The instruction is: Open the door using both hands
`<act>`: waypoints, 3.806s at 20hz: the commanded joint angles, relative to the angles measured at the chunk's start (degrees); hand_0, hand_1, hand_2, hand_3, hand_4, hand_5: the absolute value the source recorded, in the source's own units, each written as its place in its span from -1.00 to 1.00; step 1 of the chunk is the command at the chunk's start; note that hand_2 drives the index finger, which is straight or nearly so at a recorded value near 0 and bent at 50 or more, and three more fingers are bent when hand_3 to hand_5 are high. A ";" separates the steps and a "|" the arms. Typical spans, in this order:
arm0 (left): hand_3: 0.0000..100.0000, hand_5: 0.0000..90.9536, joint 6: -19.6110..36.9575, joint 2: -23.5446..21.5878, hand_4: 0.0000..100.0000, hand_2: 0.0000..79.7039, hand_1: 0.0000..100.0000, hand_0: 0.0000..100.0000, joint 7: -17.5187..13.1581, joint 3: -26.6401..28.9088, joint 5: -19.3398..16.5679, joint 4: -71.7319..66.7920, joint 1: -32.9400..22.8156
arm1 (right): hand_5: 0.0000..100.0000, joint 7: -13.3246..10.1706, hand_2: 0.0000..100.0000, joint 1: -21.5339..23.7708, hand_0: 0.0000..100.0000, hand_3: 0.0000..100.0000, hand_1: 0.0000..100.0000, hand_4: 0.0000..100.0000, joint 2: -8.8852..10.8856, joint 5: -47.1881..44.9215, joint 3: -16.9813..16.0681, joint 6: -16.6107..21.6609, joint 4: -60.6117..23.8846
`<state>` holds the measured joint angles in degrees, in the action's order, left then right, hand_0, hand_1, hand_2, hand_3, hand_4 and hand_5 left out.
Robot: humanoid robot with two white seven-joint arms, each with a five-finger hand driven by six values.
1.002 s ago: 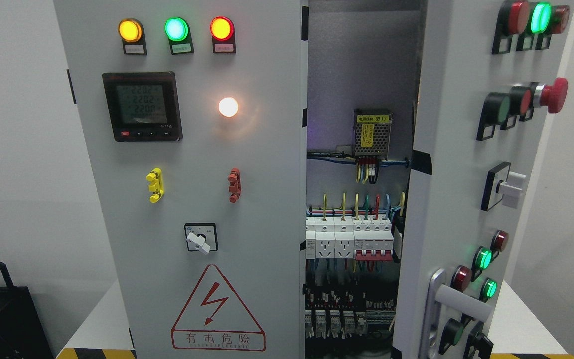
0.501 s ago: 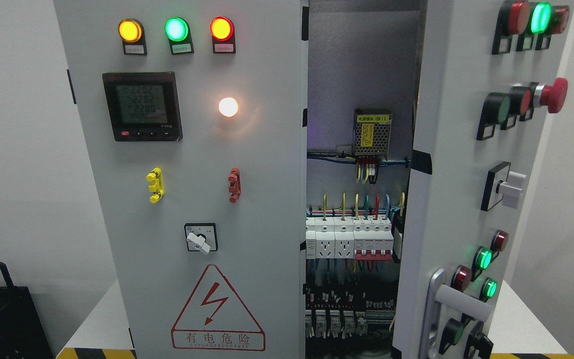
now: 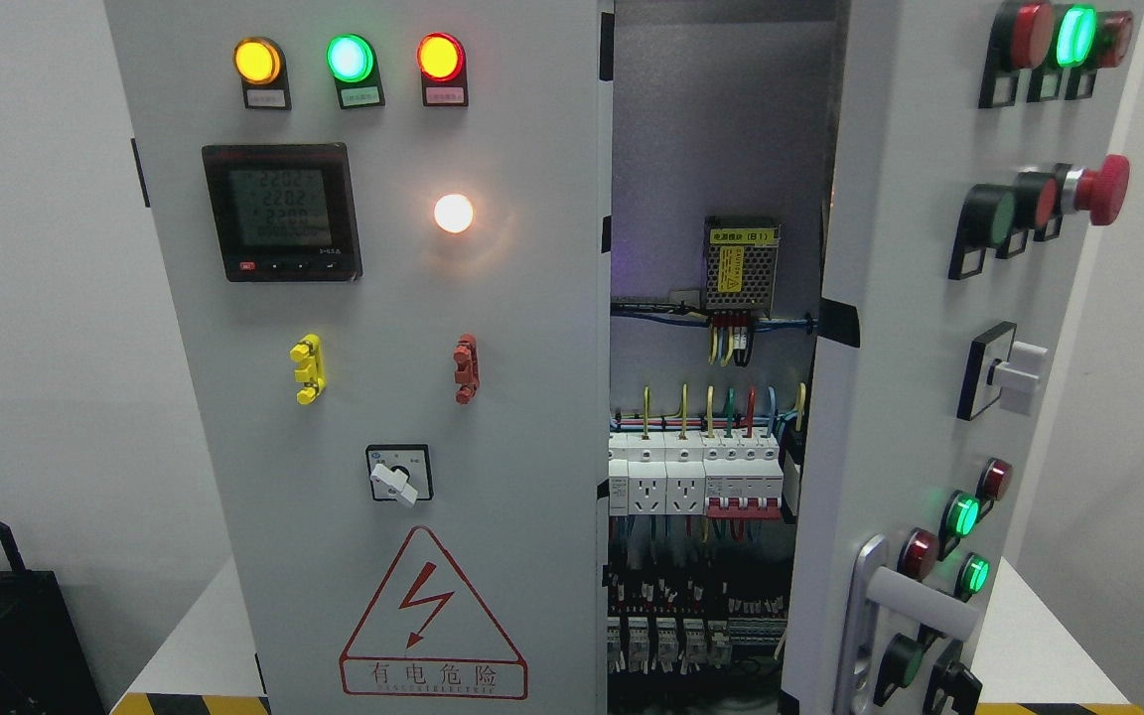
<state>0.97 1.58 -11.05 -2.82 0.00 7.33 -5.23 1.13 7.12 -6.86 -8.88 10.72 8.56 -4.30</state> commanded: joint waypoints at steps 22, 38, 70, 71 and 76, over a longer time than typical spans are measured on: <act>-1.00 -1.00 25.47 -50.43 -0.94 -1.00 -1.00 -1.00 -1.78 2.27 36.89 103.67 -39.16 | -1.00 0.02 -1.00 0.00 -1.00 -1.00 -1.00 -1.00 0.01 0.00 0.00 -0.04 0.00; -1.00 -1.00 24.17 -73.74 -0.94 -1.00 -1.00 -1.00 -11.18 34.10 78.30 107.72 -38.63 | -1.00 0.02 -1.00 0.00 -1.00 -1.00 -1.00 -1.00 0.01 0.00 0.00 0.05 0.00; -1.00 -1.00 -2.20 -86.57 -0.94 -1.00 -1.00 -1.00 -27.62 41.88 97.30 106.84 -28.83 | -1.00 0.02 -1.00 0.00 -1.00 -1.00 -1.00 -1.00 0.01 0.00 0.00 0.05 0.00; -1.00 -1.00 -2.20 -86.58 -0.94 -1.00 -1.00 -1.00 -27.62 36.10 96.34 106.76 -23.66 | -1.00 0.02 -1.00 0.00 -1.00 -1.00 -1.00 -1.00 0.01 0.00 0.00 -0.04 0.00; -1.00 -1.00 -2.20 -86.05 -0.94 -1.00 -1.00 -1.00 -27.54 -6.75 94.84 106.49 18.23 | -1.00 0.02 -1.00 0.00 -1.00 -1.00 -1.00 -1.00 0.09 0.00 0.00 -0.04 0.00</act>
<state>-1.29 -83.21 -38.62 32.51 96.00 113.85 -19.98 1.17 7.12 -6.84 -8.86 10.72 8.59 -4.31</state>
